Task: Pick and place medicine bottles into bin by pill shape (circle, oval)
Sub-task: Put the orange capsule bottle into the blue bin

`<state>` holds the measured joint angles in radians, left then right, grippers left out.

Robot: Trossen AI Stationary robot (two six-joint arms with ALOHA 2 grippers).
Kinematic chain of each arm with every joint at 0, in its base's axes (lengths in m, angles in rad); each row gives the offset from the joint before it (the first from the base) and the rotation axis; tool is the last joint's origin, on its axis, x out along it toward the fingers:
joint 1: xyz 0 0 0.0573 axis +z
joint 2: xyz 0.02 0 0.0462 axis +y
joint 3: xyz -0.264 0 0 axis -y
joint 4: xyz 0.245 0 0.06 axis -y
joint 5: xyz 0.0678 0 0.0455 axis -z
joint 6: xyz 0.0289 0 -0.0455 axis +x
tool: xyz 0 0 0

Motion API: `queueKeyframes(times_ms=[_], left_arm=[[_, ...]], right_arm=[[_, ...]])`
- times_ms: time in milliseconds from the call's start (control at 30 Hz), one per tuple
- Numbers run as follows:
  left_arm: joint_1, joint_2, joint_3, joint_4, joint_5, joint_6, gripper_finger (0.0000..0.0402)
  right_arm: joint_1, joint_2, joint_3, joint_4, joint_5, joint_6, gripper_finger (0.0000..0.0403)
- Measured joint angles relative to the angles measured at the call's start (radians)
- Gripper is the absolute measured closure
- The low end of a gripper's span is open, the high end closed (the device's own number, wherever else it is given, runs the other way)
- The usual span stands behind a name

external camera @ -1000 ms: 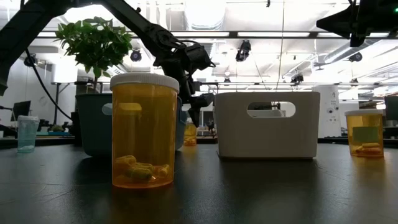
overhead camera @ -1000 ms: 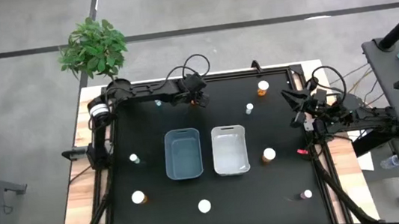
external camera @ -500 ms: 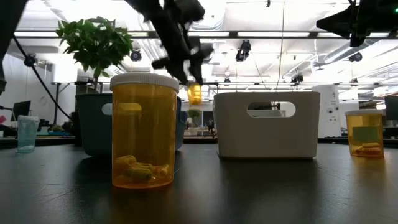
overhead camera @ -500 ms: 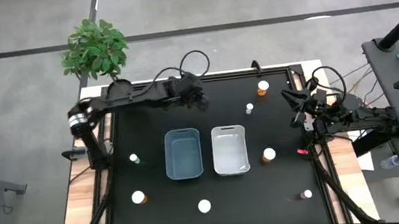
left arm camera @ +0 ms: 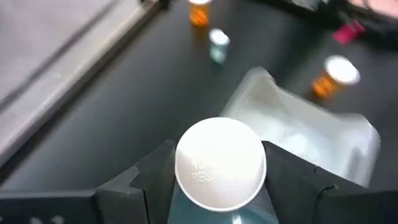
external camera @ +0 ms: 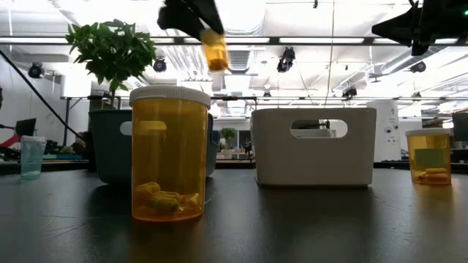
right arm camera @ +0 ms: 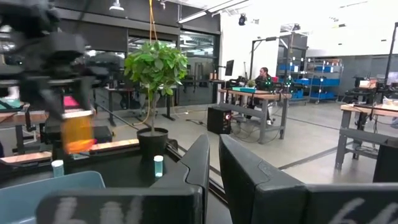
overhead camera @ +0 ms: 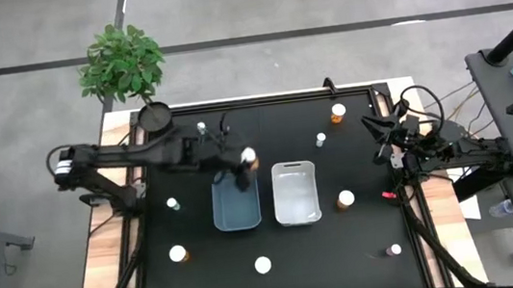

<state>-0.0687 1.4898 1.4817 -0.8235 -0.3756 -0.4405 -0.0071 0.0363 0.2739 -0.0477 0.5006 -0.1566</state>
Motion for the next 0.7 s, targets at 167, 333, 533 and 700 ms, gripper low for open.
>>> queueKeyframes(times_ms=[167, 333, 533, 700], left_arm=[[-0.097, -0.007, -0.025, -0.083, 0.045, -0.101, 0.0211], [-0.154, -0.004, -0.07, -0.102, 0.037, -0.164, 0.0211], [-0.159, -0.002, -0.199, -0.055, 0.015, -0.239, 0.0211], [-0.133, -0.002, -0.317, 0.058, -0.025, -0.283, 0.021]], right_arm=[[0.0, 0.001, 0.0, 0.0, 0.0, 0.0, 0.0374], [0.0, 0.002, 0.0, 0.0, 0.0, 0.0, 0.0374], [0.0, 0.002, 0.0, 0.0, 0.0, 0.006, 0.0374], [0.0, 0.002, 0.0, 0.0, 0.0, 0.006, 0.0374]])
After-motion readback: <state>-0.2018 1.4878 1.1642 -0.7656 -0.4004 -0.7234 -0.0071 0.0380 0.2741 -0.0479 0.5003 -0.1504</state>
